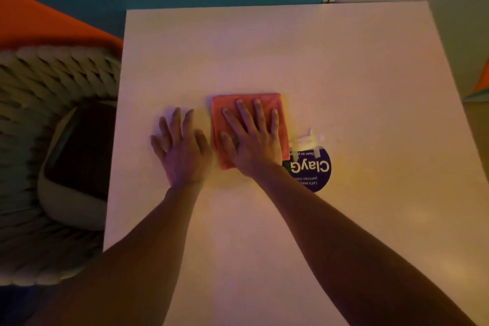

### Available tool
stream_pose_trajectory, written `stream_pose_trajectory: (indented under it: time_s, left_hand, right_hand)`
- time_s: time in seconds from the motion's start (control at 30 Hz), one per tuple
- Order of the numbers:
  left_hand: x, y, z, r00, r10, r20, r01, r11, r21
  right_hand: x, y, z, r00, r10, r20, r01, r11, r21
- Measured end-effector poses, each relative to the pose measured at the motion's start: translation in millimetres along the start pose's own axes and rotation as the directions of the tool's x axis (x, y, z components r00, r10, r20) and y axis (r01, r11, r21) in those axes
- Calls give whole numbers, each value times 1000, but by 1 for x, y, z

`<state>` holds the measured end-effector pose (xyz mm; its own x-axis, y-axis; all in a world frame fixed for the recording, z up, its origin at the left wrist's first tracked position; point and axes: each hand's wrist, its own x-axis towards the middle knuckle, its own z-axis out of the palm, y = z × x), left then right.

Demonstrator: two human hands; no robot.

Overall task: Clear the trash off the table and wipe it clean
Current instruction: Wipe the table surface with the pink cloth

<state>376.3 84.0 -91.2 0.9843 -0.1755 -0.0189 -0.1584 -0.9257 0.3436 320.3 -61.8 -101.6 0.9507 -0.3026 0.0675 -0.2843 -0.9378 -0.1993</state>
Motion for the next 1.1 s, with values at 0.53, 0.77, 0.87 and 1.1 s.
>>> stream_pose_trajectory:
  time_s: [0.53,0.77,0.87,1.1]
  left_hand:
    - [10,11,10,995,-92,-35,95,988,125]
    - [8,13,9,995,-92,-36,96,987,130]
    - [8,15,7,995,-96,-40,100,988,114]
    - [8,14,8,995,-89,-44,93,988,121]
  right_hand:
    - [104,92,-8,998,58,-27,-58,998,-5]
    - [31,161,-25,974,216,-76,-222,972,-84]
    - [25,183,-31,969,239,-65,-246,962,-115]
    - [73,216,-38,954,298,-38,-300,950,-89]
